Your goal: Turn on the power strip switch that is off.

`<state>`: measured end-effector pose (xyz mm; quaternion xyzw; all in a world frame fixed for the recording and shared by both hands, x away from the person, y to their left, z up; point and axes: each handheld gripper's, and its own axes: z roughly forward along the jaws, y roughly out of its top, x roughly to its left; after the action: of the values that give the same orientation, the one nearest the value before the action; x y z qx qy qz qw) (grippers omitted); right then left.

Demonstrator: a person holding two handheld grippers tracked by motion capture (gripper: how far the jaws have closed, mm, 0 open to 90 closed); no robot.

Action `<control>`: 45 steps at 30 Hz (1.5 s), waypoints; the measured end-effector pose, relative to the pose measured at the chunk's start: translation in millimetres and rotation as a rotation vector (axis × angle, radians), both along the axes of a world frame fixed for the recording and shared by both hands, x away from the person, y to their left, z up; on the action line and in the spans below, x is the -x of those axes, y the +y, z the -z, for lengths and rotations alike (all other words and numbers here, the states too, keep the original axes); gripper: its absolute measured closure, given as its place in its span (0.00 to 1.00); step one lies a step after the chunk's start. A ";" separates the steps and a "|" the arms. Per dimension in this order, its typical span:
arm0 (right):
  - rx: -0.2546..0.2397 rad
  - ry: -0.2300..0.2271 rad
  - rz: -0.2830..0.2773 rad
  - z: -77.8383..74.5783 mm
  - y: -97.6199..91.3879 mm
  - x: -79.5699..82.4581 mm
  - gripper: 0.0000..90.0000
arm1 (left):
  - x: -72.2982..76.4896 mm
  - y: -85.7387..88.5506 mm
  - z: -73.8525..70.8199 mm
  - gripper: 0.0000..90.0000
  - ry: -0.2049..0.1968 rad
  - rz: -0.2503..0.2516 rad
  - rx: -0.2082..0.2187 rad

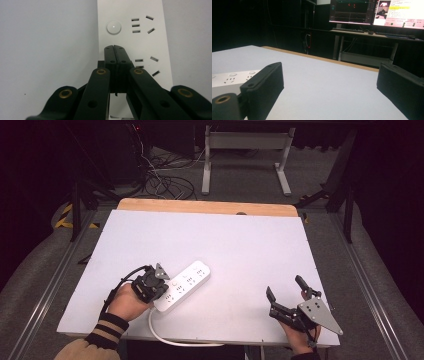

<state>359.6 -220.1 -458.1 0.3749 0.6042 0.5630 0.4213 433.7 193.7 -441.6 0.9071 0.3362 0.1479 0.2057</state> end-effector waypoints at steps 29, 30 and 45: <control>0.000 0.006 0.012 0.3 -0.3 -0.3 0.09 | -0.7 4.1 0.6 1.00 0.003 0.000 0.029; 0.000 0.005 0.012 0.3 -0.5 -0.3 0.09 | -0.6 4.2 0.8 1.00 0.002 0.000 0.032; -0.003 0.012 0.015 1.3 0.0 -1.3 0.09 | -1.3 8.3 1.8 1.00 -0.004 0.001 0.077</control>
<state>360.8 -220.1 -459.4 0.3832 0.6032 0.5583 0.4213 435.0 202.0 -443.3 0.8984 0.3406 0.1367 0.2411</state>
